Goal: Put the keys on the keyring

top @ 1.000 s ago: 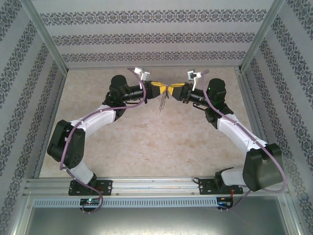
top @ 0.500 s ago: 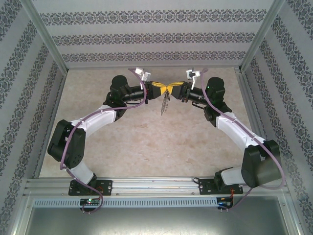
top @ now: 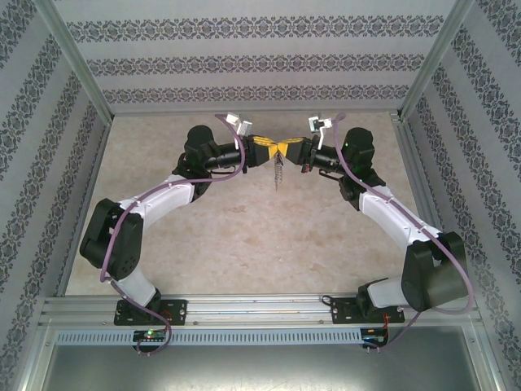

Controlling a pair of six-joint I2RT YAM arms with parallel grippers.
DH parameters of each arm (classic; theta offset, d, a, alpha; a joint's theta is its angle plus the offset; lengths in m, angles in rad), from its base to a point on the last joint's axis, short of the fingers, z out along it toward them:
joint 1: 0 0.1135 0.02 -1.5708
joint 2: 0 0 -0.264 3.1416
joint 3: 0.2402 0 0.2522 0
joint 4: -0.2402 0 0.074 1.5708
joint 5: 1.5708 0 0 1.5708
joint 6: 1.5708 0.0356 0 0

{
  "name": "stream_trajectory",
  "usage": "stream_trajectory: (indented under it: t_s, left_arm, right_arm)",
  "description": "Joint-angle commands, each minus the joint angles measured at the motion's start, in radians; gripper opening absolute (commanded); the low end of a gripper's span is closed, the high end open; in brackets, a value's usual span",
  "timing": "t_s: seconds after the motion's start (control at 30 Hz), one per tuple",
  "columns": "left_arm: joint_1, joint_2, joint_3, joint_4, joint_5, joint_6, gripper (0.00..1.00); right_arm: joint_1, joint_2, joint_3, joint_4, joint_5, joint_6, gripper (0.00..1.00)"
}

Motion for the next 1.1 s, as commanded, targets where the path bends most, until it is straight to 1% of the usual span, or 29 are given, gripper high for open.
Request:
stream_trajectory:
  t_s: [0.0,0.03,0.17,0.23,0.33,0.43,0.53,0.67,0.77,1.0,1.07]
  left_arm:
    - [0.001,-0.025,0.047,-0.075,0.023,0.081,0.29]
    - [0.009,-0.031,0.052,-0.106,0.033,0.099,0.34]
    - [0.04,-0.053,0.074,-0.229,0.055,0.17,0.48]
    - [0.053,-0.055,0.104,-0.338,0.076,0.234,0.58]
    - [0.058,-0.053,0.153,-0.51,0.082,0.338,0.65]
    - [0.061,-0.051,0.178,-0.612,0.08,0.405,0.7]
    - [0.065,-0.044,0.197,-0.675,0.09,0.444,0.75]
    - [0.066,-0.019,0.24,-0.757,0.111,0.486,0.75]
    - [0.066,-0.004,0.264,-0.789,0.129,0.501,0.72]
    - [0.066,0.01,0.28,-0.798,0.171,0.494,0.6]
    - [0.066,0.014,0.28,-0.796,0.175,0.488,0.52]
  right_arm:
    - [-0.009,0.008,0.036,-0.054,-0.037,-0.067,0.0]
    - [-0.014,0.008,0.037,-0.079,-0.044,-0.088,0.0]
    - [-0.039,0.024,0.043,-0.133,-0.071,-0.135,0.0]
    - [-0.043,0.037,0.062,-0.198,-0.099,-0.186,0.0]
    - [-0.045,0.054,0.101,-0.294,-0.126,-0.263,0.0]
    - [-0.047,0.059,0.138,-0.374,-0.133,-0.32,0.0]
    - [-0.038,0.062,0.196,-0.534,-0.114,-0.427,0.0]
    - [-0.022,0.061,0.256,-0.714,-0.07,-0.55,0.0]
    - [-0.007,0.063,0.292,-0.801,-0.039,-0.606,0.0]
    - [0.011,0.066,0.312,-0.809,-0.039,-0.611,0.0]
    - [0.014,0.066,0.315,-0.8,-0.049,-0.604,0.0]
